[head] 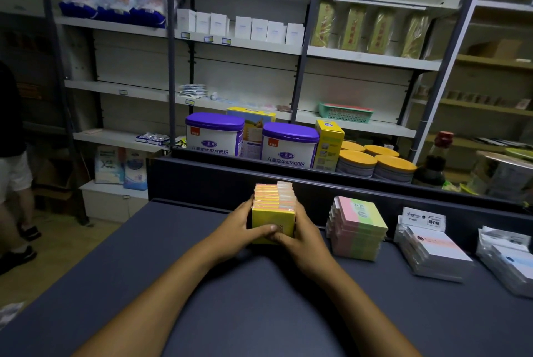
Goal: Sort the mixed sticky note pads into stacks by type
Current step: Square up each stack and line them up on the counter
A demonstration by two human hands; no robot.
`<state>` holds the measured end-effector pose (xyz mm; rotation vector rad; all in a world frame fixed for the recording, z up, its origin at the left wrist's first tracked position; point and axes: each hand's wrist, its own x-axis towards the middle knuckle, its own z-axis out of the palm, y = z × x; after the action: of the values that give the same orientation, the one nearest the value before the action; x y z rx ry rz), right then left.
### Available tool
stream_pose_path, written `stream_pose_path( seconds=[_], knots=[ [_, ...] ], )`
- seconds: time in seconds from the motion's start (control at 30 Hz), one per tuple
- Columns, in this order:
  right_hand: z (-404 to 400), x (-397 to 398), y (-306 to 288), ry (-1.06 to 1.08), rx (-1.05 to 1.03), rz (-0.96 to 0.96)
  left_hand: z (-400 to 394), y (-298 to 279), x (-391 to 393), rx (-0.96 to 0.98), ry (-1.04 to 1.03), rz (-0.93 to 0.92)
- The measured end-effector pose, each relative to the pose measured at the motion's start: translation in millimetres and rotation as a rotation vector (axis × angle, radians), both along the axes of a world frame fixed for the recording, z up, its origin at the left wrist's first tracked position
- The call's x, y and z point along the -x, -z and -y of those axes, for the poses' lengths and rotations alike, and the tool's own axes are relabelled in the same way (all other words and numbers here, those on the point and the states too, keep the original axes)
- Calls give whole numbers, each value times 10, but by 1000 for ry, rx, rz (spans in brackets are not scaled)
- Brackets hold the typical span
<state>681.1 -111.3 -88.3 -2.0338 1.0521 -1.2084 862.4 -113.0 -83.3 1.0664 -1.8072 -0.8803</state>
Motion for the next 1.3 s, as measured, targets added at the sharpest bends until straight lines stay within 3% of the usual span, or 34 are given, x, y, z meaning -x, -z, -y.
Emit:
stream_pose_path(
  seconds=[0.43,0.67,0.8,0.93,1.07,1.17,1.3],
  knots=[
    [-23,14,18,16,-21,-57,58,72,7,-37,47,68],
    [-42,19,-146,-4,-151,138,48,-94,-41,-75,-150,-244],
    [-44,-51,-201,32,-274,288,19,-139,9,-153,-104,-521],
    [-44,-112,-166,-124,-507,534,27,-110,58,-232,75,-666],
    [-15,-38,-205,-111,-450,577,58,-124,-18,-277,154,-580],
    [15,66,-222,-71,-347,401,86,-127,-161,-286,103,-434],
    [-13,183,-202,-114,-278,160,89,-86,-280,-250,126,-98]
  ],
)
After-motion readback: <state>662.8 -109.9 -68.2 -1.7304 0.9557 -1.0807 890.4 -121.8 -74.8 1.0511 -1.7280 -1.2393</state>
